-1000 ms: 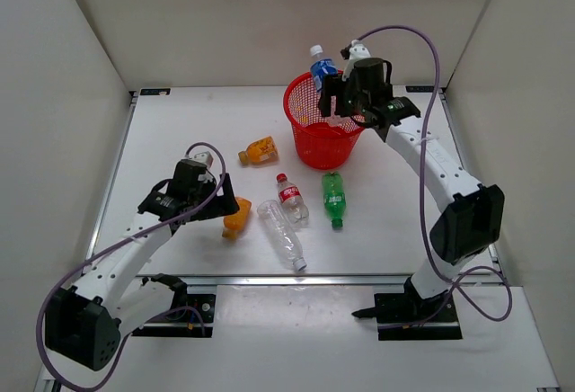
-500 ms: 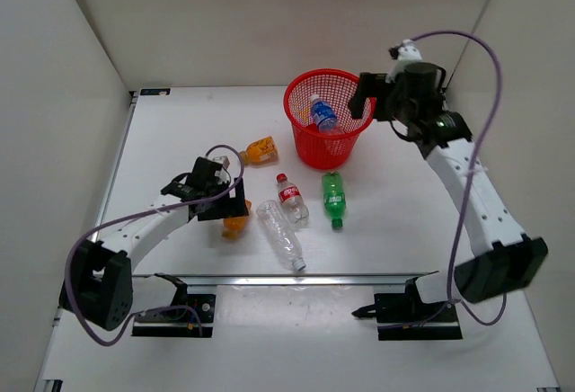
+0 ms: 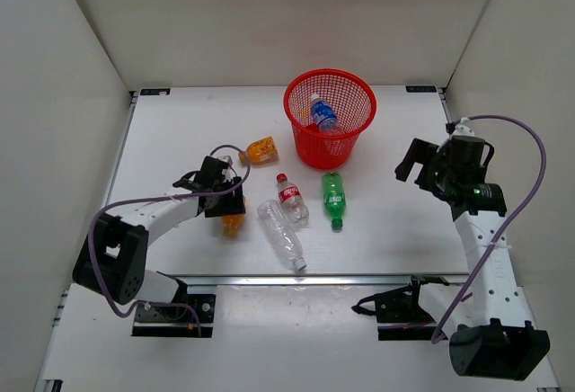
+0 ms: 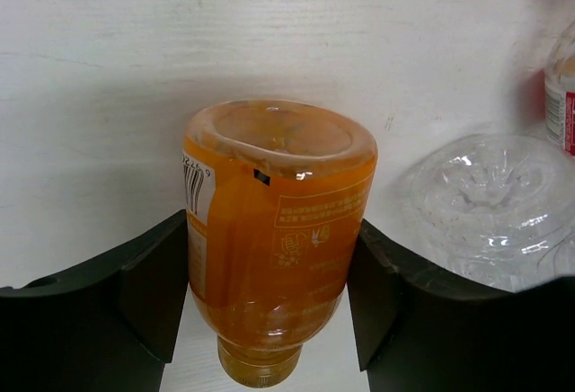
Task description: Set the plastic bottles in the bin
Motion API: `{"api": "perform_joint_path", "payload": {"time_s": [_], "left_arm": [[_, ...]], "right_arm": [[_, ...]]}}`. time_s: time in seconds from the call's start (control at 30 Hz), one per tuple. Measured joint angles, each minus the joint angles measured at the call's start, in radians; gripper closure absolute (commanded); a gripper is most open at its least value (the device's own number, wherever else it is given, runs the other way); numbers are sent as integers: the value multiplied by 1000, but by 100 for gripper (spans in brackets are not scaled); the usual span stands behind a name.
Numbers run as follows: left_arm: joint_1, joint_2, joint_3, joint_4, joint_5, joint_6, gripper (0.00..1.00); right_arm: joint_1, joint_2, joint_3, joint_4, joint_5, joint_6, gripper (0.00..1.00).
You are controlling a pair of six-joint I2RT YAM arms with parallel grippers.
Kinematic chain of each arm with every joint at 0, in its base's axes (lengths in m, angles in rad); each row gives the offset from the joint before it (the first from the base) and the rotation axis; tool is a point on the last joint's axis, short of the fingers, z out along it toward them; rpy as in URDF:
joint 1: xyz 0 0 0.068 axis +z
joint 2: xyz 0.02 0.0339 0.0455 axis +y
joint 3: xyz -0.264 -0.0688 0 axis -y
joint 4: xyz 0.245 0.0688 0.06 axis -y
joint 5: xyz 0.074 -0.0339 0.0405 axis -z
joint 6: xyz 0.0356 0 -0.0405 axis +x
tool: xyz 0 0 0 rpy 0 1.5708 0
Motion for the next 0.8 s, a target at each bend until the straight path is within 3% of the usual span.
{"api": "perform_joint_path", "payload": {"time_s": [0.17,0.37,0.47,0.6,0.8], "left_arm": [[23,-25,0,-5,-24,4,76],[33,-165,89,-80,-43,6,78],[23,-202,221,-70,-55,2,74],[-29,-168,409,77,-73,-29,72],[-160,163,861,283,-90,-48,70]], "right_arm": [[-22,-53,-50,-57,22,-1,1],[-45,-76,-83,-71,24,-7,1],[-42,-76,-96,-71,24,-13,0],[-30,-81,-117,-69,25,-20,1],[-27,-110,-158,-67,5,-20,1]]}}
